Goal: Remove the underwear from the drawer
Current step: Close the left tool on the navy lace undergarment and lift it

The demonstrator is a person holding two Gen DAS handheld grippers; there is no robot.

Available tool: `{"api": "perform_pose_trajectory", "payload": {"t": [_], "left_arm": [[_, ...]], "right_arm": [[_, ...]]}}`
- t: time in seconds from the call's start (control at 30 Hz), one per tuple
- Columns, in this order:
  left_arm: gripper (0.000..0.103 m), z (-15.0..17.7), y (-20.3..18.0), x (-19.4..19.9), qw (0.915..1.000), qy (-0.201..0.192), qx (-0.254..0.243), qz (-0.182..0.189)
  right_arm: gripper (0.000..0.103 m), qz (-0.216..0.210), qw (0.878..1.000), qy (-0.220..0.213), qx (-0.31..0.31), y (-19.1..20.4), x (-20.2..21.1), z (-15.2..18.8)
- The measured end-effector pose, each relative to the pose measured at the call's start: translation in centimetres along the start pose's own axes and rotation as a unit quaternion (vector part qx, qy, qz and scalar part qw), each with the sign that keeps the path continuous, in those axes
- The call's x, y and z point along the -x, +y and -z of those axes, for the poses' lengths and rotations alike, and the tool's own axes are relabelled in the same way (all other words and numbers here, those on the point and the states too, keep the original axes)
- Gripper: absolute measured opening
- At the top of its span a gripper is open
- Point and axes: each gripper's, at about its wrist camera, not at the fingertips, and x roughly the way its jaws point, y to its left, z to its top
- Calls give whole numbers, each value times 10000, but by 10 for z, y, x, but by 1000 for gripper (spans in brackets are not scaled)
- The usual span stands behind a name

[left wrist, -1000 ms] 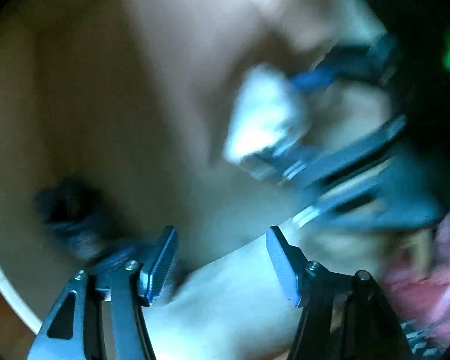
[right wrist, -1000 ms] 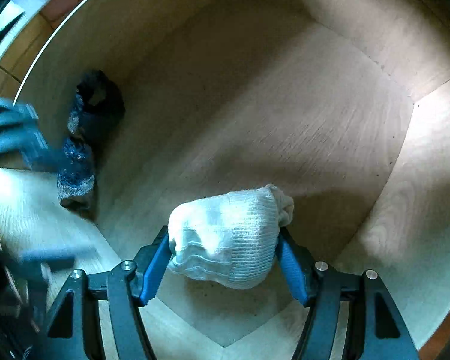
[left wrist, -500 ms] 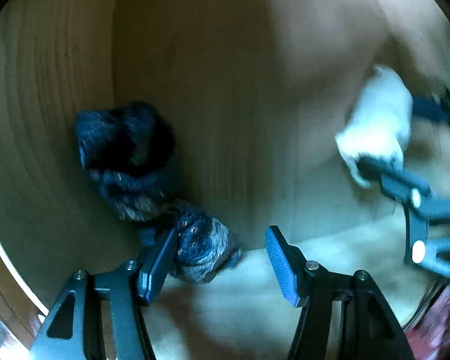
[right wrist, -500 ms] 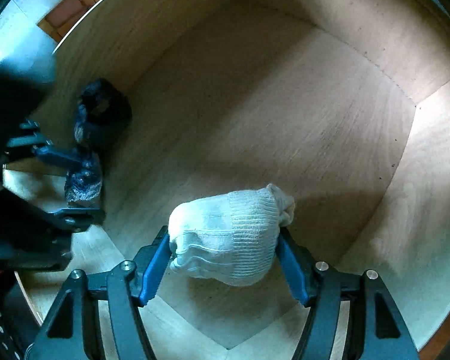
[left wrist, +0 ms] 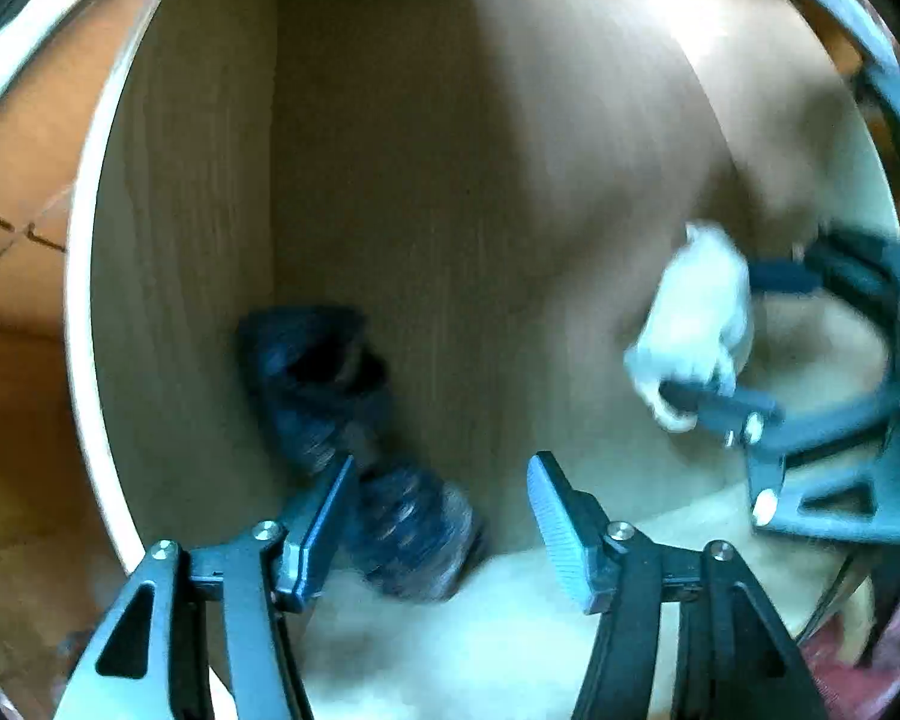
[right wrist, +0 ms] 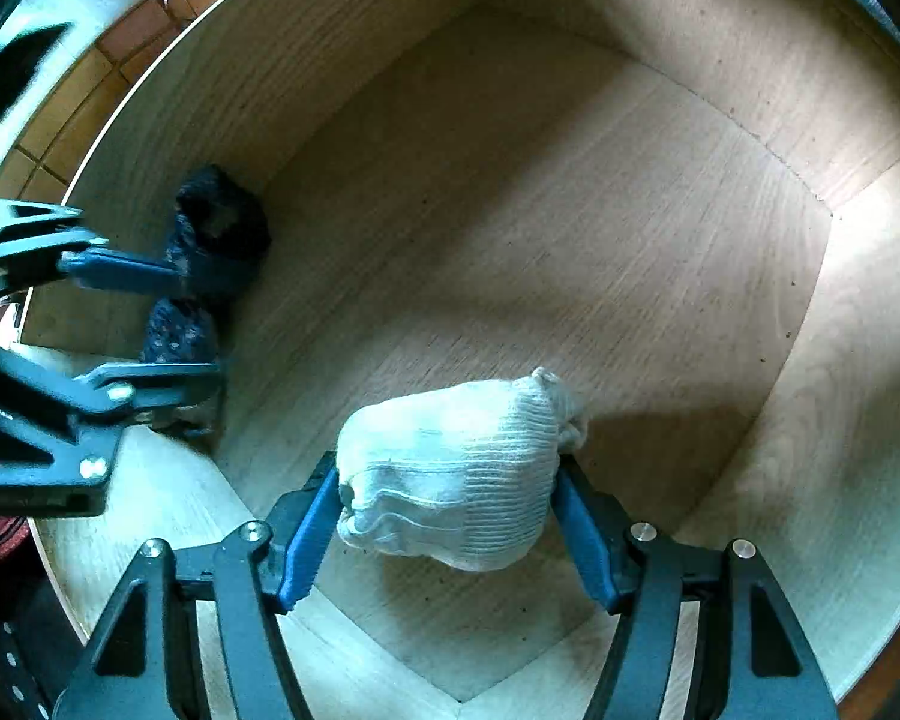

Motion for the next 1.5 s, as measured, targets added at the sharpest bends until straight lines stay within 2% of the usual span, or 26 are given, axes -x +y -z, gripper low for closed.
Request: {"api": "perform_pose_trajectory", "payload": {"t": [0.07, 0.1, 0.13, 0.17, 0.23, 0.33, 0.43, 0.47, 0.53, 0.63, 0.73, 0.8, 0.9, 0.93, 1.0, 1.1, 1.13, 1.2, 1.3, 1.4, 1.47, 1.5], "left_arm": [[60, 1, -1, -14, 9987, 449, 221, 110], [60, 7, 2, -24, 9956, 742, 434, 374], [60, 16, 12, -37, 9868, 1157, 849, 744], [60, 18, 20, -48, 9776, 1395, 1286, 905], [59, 15, 27, -62, 9688, 1470, 1668, 1092], [63, 10, 17, -64, 9675, 1466, 1762, 1070], [64, -1, 6, -58, 9766, 1227, 1448, 1014], [64, -4, -1, -55, 9811, 1087, 1235, 1019], [64, -9, -4, -48, 9845, 709, 1122, 1142], [64, -8, 1, -33, 9811, -40, 1151, 1553], [65, 14, -5, -21, 9788, -114, 1301, 1580], [65, 22, 6, -19, 9774, -157, 1408, 1570], [66, 40, 14, -12, 9722, -493, 1781, 1439], [66, 45, 18, -5, 9681, -635, 1969, 1411], [66, 38, 19, -10, 9627, -653, 2216, 1410], [67, 24, 15, -21, 9621, -578, 2388, 1183], [67, 11, 18, -23, 9601, -518, 2475, 1195], [68, 11, 27, -22, 9524, -560, 2697, 1309], [68, 8, 26, -20, 9491, -490, 2809, 1340], [68, 23, 37, -9, 9549, -739, 2591, 1248], [66, 25, 24, -1, 9668, -821, 2241, 913], [64, 26, 17, -3, 9684, -760, 2209, 872]], "right_arm": [[69, 7, 10000, 10, -5, 0, 2, -2], [69, 16, 10000, 25, 0, 0, 2, -2], [69, 30, 10000, 44, 0, 0, 2, -2], [69, 50, 10000, 65, 1, 0, 6, -5], [69, 45, 10000, 69, 2, 2, 5, -5], [69, -1, 10000, 38, -17, 2, 6, -5], [69, -23, 10000, 7, -29, -1, 4, -5], [69, -29, 10000, 0, -30, -1, 4, -5], [69, -39, 10000, -23, -39, -1, 3, -2], [69, -68, 10000, -44, -39, -2, 5, -2], [69, -67, 10000, -45, -37, -2, 6, -1], [69, -55, 10000, -35, -35, -3, 6, 0], [69, -84, 9999, -59, -33, -3, 8, 0], [69, -85, 9999, -63, -37, -2, 12, -1], [69, -77, 10000, -54, -32, -5, 18, -4], [69, -72, 10000, -52, -35, -4, 17, -5], [69, -69, 10000, -47, -34, -5, 15, -5], [69, -59, 10000, -41, -36, -4, 15, -6], [69, -65, 10000, -45, -38, -4, 16, -7], [69, -81, 9999, -61, -42, -3, 17, -8], [69, -69, 10000, -53, -46, -4, 16, -9], [69, -58, 10000, -41, -48, -3, 16, -9]]}}
